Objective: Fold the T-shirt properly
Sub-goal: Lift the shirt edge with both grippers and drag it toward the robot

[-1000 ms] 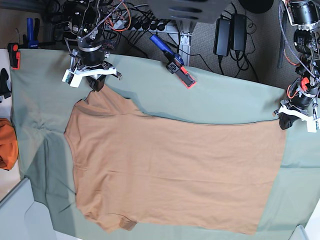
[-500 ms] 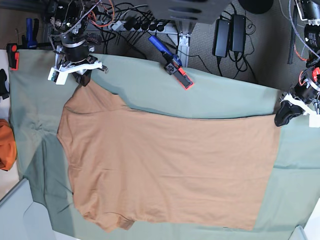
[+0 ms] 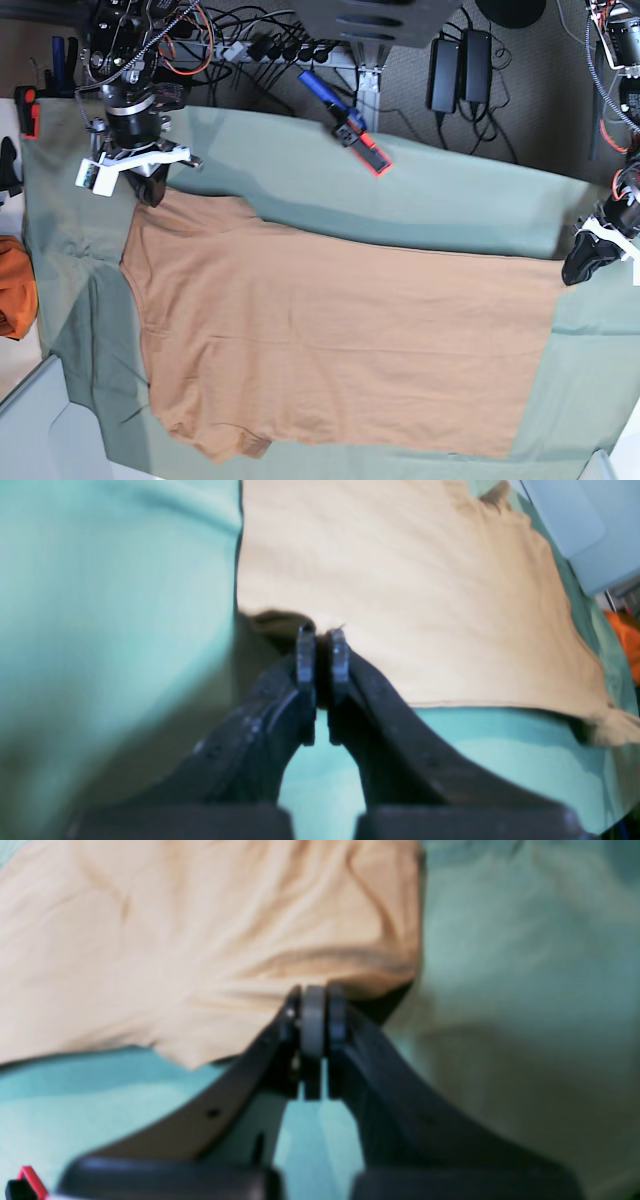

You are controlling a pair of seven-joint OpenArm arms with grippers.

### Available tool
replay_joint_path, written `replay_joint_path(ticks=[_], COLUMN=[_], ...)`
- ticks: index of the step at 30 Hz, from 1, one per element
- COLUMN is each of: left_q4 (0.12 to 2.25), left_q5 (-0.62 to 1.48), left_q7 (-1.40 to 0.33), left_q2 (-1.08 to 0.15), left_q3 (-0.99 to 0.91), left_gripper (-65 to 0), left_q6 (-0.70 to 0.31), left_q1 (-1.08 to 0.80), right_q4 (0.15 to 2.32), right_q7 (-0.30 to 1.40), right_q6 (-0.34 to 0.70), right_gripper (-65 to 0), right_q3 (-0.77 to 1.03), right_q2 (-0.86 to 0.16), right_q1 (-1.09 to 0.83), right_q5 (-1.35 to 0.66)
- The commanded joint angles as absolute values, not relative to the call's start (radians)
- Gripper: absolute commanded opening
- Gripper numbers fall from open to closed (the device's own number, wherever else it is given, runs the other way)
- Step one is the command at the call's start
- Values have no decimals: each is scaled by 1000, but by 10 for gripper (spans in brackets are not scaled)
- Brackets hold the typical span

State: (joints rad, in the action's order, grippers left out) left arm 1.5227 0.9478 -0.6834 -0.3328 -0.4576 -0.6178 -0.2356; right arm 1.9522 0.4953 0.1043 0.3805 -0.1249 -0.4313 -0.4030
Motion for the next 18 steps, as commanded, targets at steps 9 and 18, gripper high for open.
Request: replay_joint_path(ticks=[9, 18], left_q4=[1530, 1320], left_q5=[842, 794], left_q7=[-624, -610], left_q2=[-352, -353], left_q3=[-390, -377], left_gripper=[-650, -650], left_q6=[-580, -565], left_q1=[-155, -7], right_q4=[1926, 1823], right_q7=[473, 472], right_q6=[173, 184], right_gripper=[-650, -650], right_q3=[387, 385], right_q2=[-138, -187], right_q1=[-324, -222], right_q5=[-408, -408])
